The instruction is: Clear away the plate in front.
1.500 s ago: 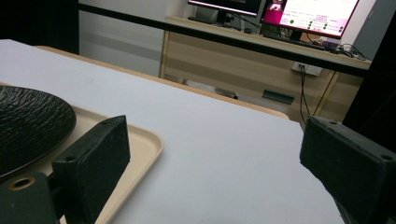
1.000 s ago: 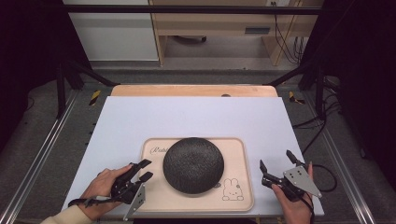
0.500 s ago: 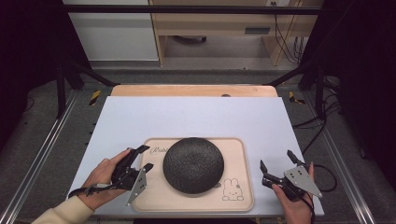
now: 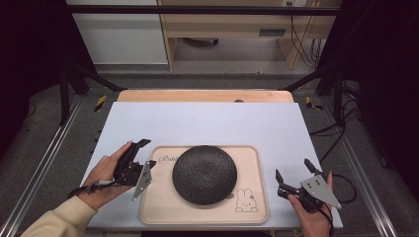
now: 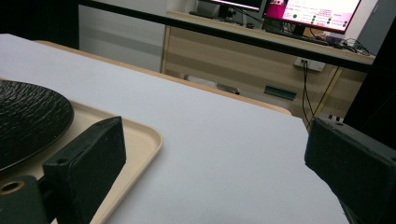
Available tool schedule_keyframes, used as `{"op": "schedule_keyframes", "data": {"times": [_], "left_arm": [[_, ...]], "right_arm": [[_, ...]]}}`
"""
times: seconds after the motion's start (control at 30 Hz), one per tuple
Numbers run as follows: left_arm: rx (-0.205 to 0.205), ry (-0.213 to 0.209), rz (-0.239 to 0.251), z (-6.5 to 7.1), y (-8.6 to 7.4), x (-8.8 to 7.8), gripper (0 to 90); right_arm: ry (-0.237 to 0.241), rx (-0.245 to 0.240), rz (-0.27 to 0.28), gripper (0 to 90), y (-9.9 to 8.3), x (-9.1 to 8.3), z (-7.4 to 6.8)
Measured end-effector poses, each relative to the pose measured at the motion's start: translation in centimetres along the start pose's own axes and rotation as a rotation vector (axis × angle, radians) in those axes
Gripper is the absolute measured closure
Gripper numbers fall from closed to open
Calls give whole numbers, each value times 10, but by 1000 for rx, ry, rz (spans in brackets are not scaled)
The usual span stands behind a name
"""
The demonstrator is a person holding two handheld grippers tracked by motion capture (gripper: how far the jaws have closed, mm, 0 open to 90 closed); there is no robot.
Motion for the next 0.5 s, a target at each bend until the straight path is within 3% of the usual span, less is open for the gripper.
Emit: {"op": "schedule_keyframes", "data": {"times": [0.07,0.2,0.27,0.4,0.5], "left_arm": [[-25,10,-9,-5,-4,1,185],[-123,2,-31,-14,-11,4,160],[-188,-3,-32,-18,-13,6,145],[-349,-9,12,-28,-14,7,117],[-432,-11,42,-35,-11,5,111]], "right_arm": [[0,-1,0,57,0,0,0],[-1,-3,0,52,0,1,0],[-1,-5,0,51,0,1,-1],[2,-8,1,46,1,2,-1],[5,-12,1,46,2,3,0]]}}
Point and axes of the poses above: each handheld gripper's, and its own axes: x roughly forward along the jaws, y roughly out of its top, z roughly to its right, the point moved 5 cm from there along x, roughly forward along the jaws, and after that the axes turned 1 degree about z, right-handed, at the moved point
